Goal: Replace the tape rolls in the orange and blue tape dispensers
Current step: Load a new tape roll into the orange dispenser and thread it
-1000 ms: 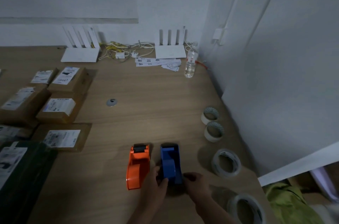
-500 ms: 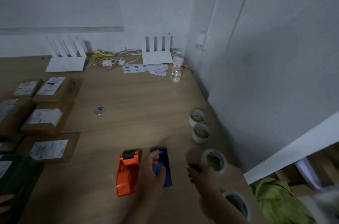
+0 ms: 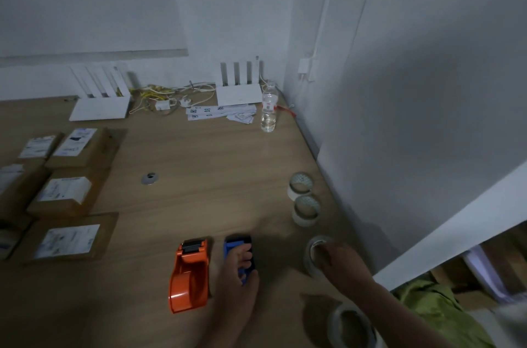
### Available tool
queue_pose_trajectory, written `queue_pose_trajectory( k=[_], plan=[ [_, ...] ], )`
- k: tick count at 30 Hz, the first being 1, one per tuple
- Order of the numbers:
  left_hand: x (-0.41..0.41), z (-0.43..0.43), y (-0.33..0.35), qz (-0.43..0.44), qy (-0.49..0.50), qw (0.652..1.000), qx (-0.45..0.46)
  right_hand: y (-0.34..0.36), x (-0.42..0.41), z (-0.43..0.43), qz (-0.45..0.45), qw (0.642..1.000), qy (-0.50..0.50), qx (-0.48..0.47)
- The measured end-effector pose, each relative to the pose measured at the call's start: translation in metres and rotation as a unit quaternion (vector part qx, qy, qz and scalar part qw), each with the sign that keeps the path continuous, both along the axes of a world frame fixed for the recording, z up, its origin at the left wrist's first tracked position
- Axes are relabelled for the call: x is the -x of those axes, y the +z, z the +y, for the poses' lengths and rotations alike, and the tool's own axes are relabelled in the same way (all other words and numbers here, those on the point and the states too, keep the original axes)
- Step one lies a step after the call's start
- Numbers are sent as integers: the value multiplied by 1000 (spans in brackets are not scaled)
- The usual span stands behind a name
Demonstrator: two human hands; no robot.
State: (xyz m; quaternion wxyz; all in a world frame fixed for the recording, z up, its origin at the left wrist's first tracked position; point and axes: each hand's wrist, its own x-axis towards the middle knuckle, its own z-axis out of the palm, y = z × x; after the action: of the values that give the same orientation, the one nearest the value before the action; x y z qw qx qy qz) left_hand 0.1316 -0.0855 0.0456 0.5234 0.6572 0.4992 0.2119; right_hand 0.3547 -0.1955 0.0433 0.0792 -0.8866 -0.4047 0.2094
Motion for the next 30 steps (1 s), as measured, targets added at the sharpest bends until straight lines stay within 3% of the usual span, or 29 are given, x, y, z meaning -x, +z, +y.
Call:
queue_pose_trajectory(
  k=[4,11,19,30],
  plan=[
    [0,2,0,6,6,1000,8,0,3,4,-1,994,70,79],
    [5,-1,-1,2,25,999,26,7,18,13,-25,990,67,123],
    [15,4,-6,9,29,999,33,-21,21,30,59,991,-31,112],
    [28,12,-7,21,39,999,-2,-36,23,50,45,988,-135,66]
  ],
)
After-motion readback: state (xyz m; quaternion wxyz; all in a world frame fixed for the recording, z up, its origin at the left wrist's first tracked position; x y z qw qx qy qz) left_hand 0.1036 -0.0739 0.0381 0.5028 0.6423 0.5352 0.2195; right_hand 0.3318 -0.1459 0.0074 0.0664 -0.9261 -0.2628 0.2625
